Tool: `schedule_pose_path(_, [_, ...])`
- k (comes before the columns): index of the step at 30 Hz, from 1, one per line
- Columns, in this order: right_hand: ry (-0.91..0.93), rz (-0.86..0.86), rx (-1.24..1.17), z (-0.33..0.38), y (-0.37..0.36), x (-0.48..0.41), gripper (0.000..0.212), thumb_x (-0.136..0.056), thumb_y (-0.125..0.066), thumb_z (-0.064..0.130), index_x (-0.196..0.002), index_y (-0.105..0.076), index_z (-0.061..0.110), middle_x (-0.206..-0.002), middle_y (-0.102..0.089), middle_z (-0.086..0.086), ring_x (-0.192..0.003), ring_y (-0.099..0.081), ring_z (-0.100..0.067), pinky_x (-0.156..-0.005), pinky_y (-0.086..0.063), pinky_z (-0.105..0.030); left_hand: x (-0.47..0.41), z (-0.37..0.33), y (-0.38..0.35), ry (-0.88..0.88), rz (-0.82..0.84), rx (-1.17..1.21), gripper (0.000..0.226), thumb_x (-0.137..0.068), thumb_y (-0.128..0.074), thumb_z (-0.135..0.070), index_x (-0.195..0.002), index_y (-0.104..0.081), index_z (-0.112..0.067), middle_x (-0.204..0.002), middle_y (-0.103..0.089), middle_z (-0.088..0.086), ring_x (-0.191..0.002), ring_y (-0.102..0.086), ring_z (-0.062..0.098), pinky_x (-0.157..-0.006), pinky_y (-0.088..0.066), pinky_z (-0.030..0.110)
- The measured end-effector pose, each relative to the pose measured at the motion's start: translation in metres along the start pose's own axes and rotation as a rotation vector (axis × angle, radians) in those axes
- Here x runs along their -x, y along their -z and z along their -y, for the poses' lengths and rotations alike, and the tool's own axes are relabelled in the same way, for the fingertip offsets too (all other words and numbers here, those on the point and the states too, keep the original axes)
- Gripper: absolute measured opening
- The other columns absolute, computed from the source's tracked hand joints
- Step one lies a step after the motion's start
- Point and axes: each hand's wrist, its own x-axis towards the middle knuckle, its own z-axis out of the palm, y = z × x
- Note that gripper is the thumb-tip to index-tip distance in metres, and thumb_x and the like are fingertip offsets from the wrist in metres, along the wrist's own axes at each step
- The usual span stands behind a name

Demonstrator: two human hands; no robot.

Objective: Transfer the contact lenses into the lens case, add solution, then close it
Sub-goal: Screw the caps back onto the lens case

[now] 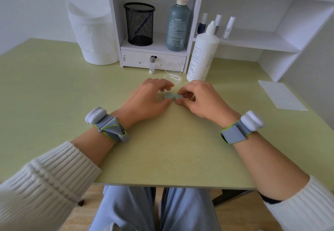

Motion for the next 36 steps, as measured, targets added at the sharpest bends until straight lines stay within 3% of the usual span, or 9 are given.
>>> schedule_pose_path(4, [-0.004,-0.002,-0.008,-0.0005,-0.0011,0.0000,0.022,-0.088,-0.077,0.029,-0.104,-0.076,0.015,-0.089,-0.060,0.004,-0.089,-0.055,-0.014,-0.076,-0.040,-0.023,-0.0011,0.0016,-0.0005,0.002,-0.020,-0.011,0.036,-0.087,-0.072,-0.028,-0.121,-0.062,-0.019,-0.104,-0.066,-0.007,-0.101,-0.056,0.016,-0.088,-0.049,0.034])
schedule_pose_path(9, [-0.002,0.000,-0.017,-0.0009,-0.0007,-0.0003,0.023,-0.088,-0.077,0.029,-0.106,-0.076,0.015,-0.090,-0.060,0.003,-0.089,-0.057,-0.016,-0.079,-0.048,-0.029,-0.0001,0.0004,-0.0014,0.002,0.015,0.039,0.044,-0.084,-0.062,-0.006,-0.126,-0.059,-0.020,-0.117,-0.067,-0.008,-0.114,-0.056,0.014,-0.097,-0.045,0.028])
schedule_pose_path(11, [-0.001,0.002,-0.019,-0.0003,-0.0010,0.0002,0.023,-0.088,-0.077,0.029,-0.106,-0.076,0.015,-0.091,-0.061,0.002,-0.090,-0.058,-0.018,-0.080,-0.049,-0.031,0.0002,-0.0001,-0.0019,0.002,0.004,0.005,0.044,-0.086,-0.065,-0.014,-0.129,-0.057,-0.019,-0.122,-0.065,-0.006,-0.121,-0.052,0.017,-0.102,-0.044,0.035])
schedule_pose_path(14, [-0.006,0.004,-0.020,-0.0003,-0.0008,0.0001,0.023,-0.088,-0.077,0.028,-0.107,-0.076,0.014,-0.093,-0.063,0.001,-0.092,-0.060,-0.019,-0.082,-0.050,-0.033,-0.0004,-0.0004,-0.0006,0.023,-0.025,-0.030,0.042,-0.088,-0.070,-0.031,-0.126,-0.057,-0.018,-0.113,-0.066,-0.006,-0.116,-0.053,0.021,-0.099,-0.044,0.041])
schedule_pose_path(19, [-0.015,0.010,-0.024,0.0001,0.0003,0.0001,0.022,-0.088,-0.077,0.029,-0.105,-0.076,0.015,-0.092,-0.062,0.002,-0.091,-0.060,-0.017,-0.081,-0.052,-0.035,0.0013,-0.0012,-0.0005,0.022,0.043,0.034,0.045,-0.084,-0.061,-0.011,-0.127,-0.056,-0.023,-0.118,-0.066,-0.012,-0.119,-0.054,0.016,-0.104,-0.042,0.039])
schedule_pose_path(24, [-0.025,0.015,-0.025,0.0002,0.0005,0.0003,0.021,-0.088,-0.076,0.029,-0.106,-0.076,0.017,-0.093,-0.062,0.002,-0.092,-0.060,-0.017,-0.082,-0.053,-0.037,-0.0001,-0.0003,-0.0015,0.032,-0.012,-0.044,0.038,-0.088,-0.068,-0.036,-0.122,-0.057,-0.022,-0.109,-0.065,-0.010,-0.113,-0.054,0.019,-0.100,-0.044,0.047])
schedule_pose_path(31, [-0.026,0.018,-0.019,-0.0005,0.0004,0.0000,0.024,-0.088,-0.076,0.029,-0.108,-0.076,0.016,-0.096,-0.064,0.000,-0.093,-0.060,-0.018,-0.083,-0.053,-0.038,-0.0007,0.0012,0.0010,0.025,-0.017,0.022,0.031,-0.088,-0.069,-0.033,-0.116,-0.060,-0.026,-0.103,-0.067,-0.015,-0.107,-0.057,0.014,-0.099,-0.045,0.046])
schedule_pose_path(36, [-0.007,0.014,-0.022,-0.0004,0.0007,0.0003,0.024,-0.089,-0.076,0.030,-0.108,-0.076,0.015,-0.096,-0.067,-0.003,-0.091,-0.061,-0.018,-0.082,-0.053,-0.036,-0.0014,0.0044,-0.0031,0.060,-0.057,-0.098,0.047,-0.078,-0.068,-0.064,-0.106,-0.065,-0.026,-0.100,-0.062,-0.011,-0.104,-0.051,0.015,-0.092,-0.044,0.039])
